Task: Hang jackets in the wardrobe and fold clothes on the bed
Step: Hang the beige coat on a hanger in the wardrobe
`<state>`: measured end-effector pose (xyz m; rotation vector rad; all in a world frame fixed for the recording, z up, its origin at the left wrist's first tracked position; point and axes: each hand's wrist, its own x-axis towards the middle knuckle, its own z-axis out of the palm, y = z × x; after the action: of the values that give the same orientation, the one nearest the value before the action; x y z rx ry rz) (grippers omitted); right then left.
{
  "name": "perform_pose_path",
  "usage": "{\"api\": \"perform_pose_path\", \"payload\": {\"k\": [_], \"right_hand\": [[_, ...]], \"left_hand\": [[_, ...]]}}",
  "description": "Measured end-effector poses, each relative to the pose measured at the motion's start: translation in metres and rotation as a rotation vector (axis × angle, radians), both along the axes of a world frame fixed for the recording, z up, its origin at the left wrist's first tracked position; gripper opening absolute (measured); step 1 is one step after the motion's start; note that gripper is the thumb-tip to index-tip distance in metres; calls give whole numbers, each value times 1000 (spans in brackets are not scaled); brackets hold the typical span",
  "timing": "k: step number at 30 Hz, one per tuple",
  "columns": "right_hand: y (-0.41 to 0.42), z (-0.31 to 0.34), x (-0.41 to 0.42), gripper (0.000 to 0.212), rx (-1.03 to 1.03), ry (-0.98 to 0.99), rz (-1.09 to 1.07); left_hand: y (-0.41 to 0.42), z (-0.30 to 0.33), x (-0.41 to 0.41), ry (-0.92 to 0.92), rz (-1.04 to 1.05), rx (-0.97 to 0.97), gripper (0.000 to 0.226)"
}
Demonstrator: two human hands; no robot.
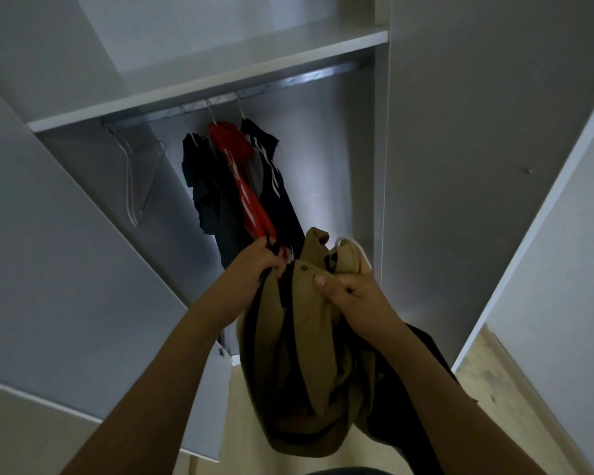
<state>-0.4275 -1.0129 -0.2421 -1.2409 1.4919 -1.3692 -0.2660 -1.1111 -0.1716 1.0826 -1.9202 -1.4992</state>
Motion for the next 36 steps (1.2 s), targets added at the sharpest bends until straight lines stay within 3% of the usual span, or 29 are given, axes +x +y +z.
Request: {"api": "perform_pose_path", "payload": {"k": [2,7,11,14,17,24,26,30,32,36], "right_hand": [[0,2,-4,28,10,-4,-11],[1,-1,-5,24,31,57,48],[4,3,-2,29,95,-96,45],[8,7,-4,38,92,-172,-8],[10,5,-10,33,133,-232,-5],[13,10,-6,34,119,-124,-102],[14,11,-5,39,54,22,-161],[16,10,-8,27,-72,348,-191],[15,9,-11,26,-90,302,-172],[17,19,-19,27,43,-72,-97]], "left_hand": [[4,-5,5,48,40,72,12],[11,-24,10,32,85,1,12],[12,-26,11,148,51,-9,17],[9,-21,14,293,68,122,20],[10,-20,13,300,38,166,19],[18,-24,5,304,6,142,17],[19,-25,4,294,48,129,17],[20,-28,4,260,55,87,8],[21,-28,3,278,36,91,4],[24,-27,1,307,-25,63,14]]}}
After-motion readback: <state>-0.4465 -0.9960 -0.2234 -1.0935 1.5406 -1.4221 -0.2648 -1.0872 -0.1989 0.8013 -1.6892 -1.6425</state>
